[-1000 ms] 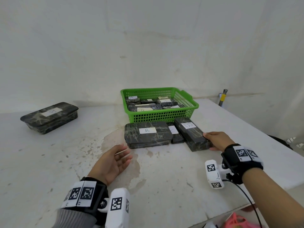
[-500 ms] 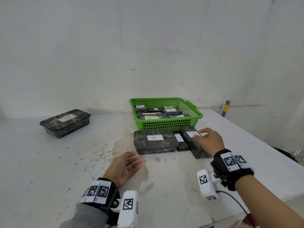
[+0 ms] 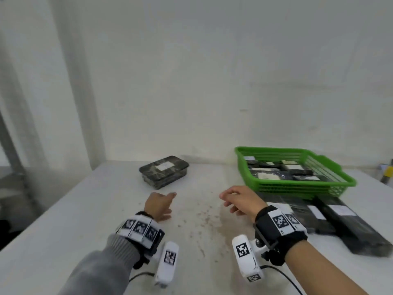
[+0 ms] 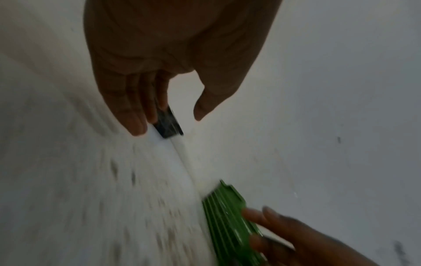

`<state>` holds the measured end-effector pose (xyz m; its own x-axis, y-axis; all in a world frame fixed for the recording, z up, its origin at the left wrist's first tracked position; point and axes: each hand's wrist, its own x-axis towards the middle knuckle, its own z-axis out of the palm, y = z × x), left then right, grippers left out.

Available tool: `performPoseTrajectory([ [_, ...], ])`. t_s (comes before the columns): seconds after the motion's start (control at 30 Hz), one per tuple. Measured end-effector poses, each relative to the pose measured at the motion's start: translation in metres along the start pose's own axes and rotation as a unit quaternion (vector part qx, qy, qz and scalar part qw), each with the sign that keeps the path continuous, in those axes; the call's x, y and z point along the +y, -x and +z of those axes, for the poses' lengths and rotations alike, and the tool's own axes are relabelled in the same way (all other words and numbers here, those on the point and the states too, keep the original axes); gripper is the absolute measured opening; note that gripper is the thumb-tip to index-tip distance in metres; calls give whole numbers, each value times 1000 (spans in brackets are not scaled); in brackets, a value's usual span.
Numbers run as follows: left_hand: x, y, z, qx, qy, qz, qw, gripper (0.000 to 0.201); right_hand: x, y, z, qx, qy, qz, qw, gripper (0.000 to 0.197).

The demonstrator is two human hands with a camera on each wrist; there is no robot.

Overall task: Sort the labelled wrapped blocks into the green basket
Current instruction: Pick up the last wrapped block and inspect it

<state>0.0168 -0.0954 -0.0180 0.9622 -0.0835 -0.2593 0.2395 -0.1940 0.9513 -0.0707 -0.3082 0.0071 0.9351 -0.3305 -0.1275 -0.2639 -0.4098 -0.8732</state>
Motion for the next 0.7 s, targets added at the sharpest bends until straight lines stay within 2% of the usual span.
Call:
performPoseTrajectory([
  [0.07, 9, -34, -21, 57, -37, -9, 998, 60, -4, -14, 18, -11, -29, 14, 999, 18],
  [0.13, 16, -67, -35, 92, -114, -21, 989, 77, -4, -24, 34, -28, -61, 26, 997, 13],
  [0.27, 22, -115, -44, 110, -238, -14, 965, 71, 5, -40, 57, -41, -94, 53, 993, 10],
  [0.33, 24, -129, -48, 89, -299, 2, 950, 53, 9, -44, 64, -40, -104, 57, 992, 12],
  [0.37, 26, -136, -50, 75, -297, -4, 952, 46, 10, -46, 65, -41, -111, 57, 991, 13],
  [0.4, 25, -143, -52, 60, -317, 4, 947, 48, 11, -48, 66, -43, -115, 58, 991, 13],
  [0.43, 25, -147, -53, 58, -299, 7, 952, 52, 12, -49, 65, -44, -119, 60, 990, 14],
  [0.53, 28, -160, -48, 73, -320, 28, 944, 50, 14, -53, 62, -46, -133, 69, 988, 14],
  [0.6, 29, -161, -47, 110, -219, 31, 969, 39, 15, -53, 61, -49, -138, 71, 987, 15],
  [0.63, 28, -162, -45, 131, -143, 27, 981, 40, 16, -52, 61, -49, -138, 70, 987, 15],
  [0.7, 24, -172, -47, 148, -52, 38, 987, 51, 16, -51, 61, -47, -142, 69, 986, 14],
])
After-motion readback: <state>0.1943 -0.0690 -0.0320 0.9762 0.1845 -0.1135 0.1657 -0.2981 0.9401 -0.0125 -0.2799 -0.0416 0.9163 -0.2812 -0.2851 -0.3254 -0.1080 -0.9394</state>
